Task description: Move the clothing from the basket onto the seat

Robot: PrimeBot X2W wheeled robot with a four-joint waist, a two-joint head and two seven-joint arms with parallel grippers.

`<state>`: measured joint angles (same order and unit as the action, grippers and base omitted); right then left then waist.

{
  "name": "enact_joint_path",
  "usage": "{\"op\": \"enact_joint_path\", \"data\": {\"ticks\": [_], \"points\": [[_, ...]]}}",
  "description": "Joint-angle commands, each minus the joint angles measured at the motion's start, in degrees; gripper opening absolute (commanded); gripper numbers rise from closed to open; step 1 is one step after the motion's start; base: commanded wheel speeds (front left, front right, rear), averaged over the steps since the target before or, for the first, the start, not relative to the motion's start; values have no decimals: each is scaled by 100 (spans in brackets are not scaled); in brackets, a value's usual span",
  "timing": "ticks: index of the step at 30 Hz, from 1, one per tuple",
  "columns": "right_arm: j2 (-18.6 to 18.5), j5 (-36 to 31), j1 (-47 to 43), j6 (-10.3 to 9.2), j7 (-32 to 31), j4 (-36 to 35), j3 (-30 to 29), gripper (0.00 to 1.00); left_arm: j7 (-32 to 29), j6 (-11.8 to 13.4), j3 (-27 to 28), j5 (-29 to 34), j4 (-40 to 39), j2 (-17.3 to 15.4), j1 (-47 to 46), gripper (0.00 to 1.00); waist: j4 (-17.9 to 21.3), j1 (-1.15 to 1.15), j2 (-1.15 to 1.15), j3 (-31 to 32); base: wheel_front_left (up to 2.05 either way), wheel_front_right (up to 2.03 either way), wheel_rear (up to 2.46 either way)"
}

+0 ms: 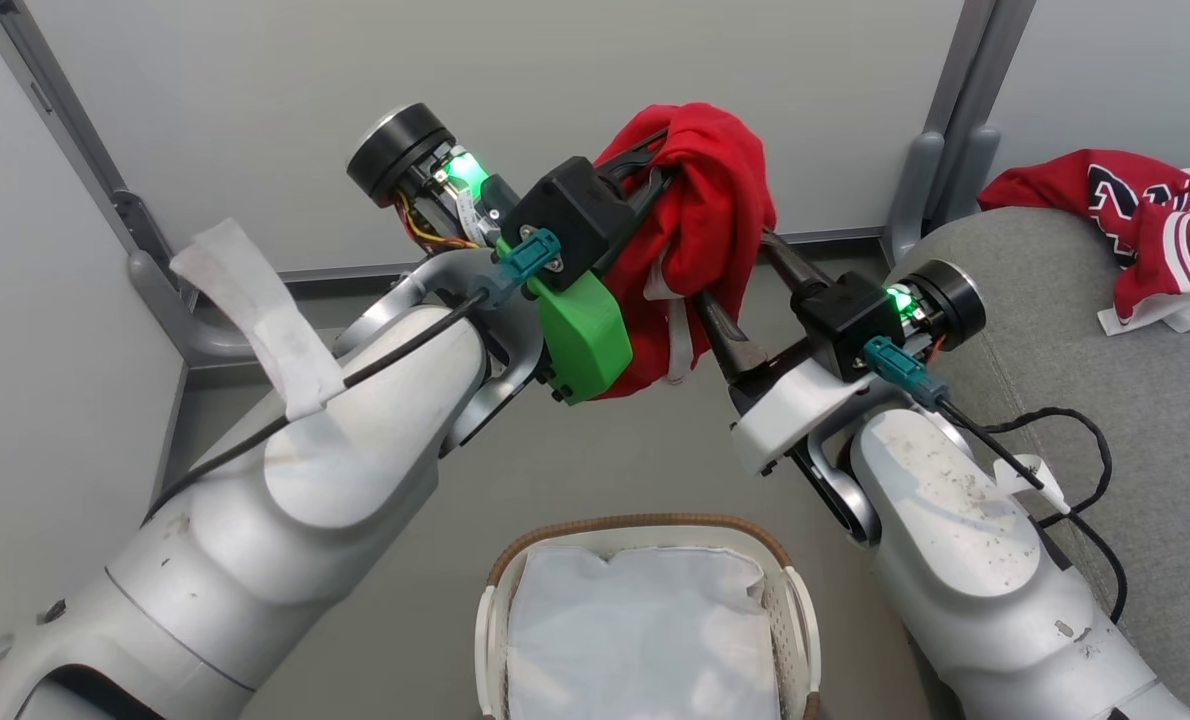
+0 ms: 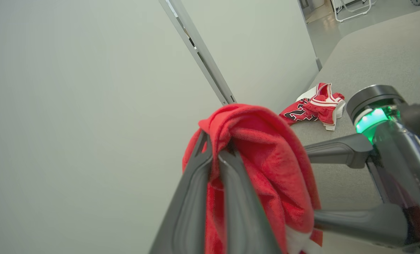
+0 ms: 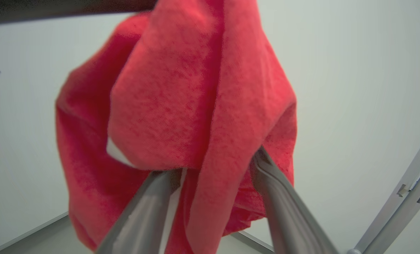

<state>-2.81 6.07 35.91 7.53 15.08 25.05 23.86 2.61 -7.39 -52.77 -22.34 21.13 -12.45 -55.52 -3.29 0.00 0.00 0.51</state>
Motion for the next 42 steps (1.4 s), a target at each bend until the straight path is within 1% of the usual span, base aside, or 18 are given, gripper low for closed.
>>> {"op": "enact_joint_path", "data": {"ticks": [1,10,11,13,15,22,29,37,42], "points": [[-16,76,58,-8,14,19,26,0,35,22,12,-75,20,-44,124,0,-4,0,0,9,0,0,0],[-18,151,-43,-8,14,15,-110,0,290,210,160,-421,144,-169,723,0,4,0,0,27,0,0,0],[-18,145,-60,-8,15,25,-132,0,353,246,176,-441,155,-169,792,10,1,0,0,26,0,0,0],[-18,109,-86,-8,14,51,-186,0,497,309,204,-493,191,-166,977,36,-1,0,0,24,0,0,0],[-18,85,-108,-8,14,63,-256,0,626,362,217,-547,230,-155,1150,100,-6,0,0,22,0,0,0],[-18,-9,-140,-8,14,89,-529,0,1079,550,429,-798,263,-108,1696,100,3,0,0,-1,0,0,0],[-17,-87,-224,-8,14,116,-772,0,1216,645,542,-840,273,-132,2220,100,27,0,0,-36,0,0,0],[-18,-178,-277,-8,15,126,-922,0,1260,659,636,-878,321,24,2648,100,72,0,0,-86,0,0,0],[-17,-209,-265,-8,14,112,-1014,0,1266,608,767,-811,258,95,2824,100,215,0,0,-184,0,0,0]]}}
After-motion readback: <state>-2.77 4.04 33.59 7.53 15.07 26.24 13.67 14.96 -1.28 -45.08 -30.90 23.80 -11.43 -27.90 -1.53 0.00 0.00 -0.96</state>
